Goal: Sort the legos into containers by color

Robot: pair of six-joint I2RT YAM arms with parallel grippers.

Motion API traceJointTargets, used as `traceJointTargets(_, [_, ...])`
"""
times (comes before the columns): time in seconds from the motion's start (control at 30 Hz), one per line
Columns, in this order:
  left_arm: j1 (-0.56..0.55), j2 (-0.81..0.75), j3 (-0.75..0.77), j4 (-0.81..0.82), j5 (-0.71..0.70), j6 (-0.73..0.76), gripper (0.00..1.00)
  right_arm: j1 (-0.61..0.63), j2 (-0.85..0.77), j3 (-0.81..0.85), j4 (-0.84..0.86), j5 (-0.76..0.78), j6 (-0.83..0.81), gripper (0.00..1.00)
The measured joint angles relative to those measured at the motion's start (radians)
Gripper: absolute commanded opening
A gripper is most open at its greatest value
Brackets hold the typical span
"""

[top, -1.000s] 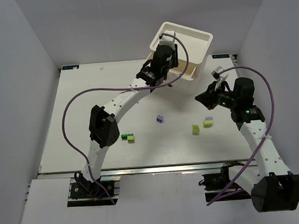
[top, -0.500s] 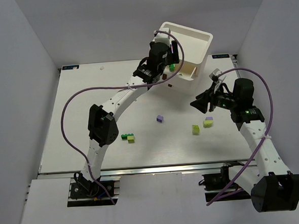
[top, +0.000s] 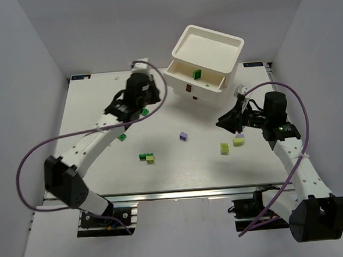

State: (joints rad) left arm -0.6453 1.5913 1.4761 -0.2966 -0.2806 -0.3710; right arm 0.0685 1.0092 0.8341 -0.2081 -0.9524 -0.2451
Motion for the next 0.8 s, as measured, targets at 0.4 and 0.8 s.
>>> traceJointTargets(0.4, [0.372,-0.018,-0.254,-0.332,-0.021,-0.285,0.81,0.074,0.029,0.000,-0.011,0.140,-0.016,0.64])
traceJointTargets(0.8, [0.473,0.173,-0.260,-0.433,0.009,-0.449,0.76,0.079,0.051,0.000,-0.014,0.211,-0.013,0.64])
